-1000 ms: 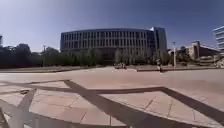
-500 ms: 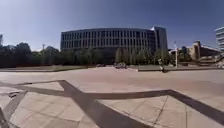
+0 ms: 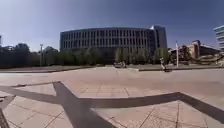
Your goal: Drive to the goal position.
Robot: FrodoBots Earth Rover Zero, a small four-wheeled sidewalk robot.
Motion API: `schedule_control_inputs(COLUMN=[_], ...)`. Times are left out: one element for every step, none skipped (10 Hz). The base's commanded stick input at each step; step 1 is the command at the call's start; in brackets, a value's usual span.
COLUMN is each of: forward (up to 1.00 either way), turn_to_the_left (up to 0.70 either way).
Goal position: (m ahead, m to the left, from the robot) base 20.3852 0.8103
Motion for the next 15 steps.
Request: schedule_control_inputs(forward=[0.70, 0.70, 0.70, 0.70, 0.70, 0.70, 0.70, 0.70, 0.70, 0.70, 0.70, 0.70, 0.70, 0.70, 0.70], turn_to_the_left=[0.00, 0.00, 0.00, 0.00, 0.00, 0.00, 0.00, 0.00, 0.00, 0.00, 0.00, 0.00, 0.00, 0.00, 0.00])
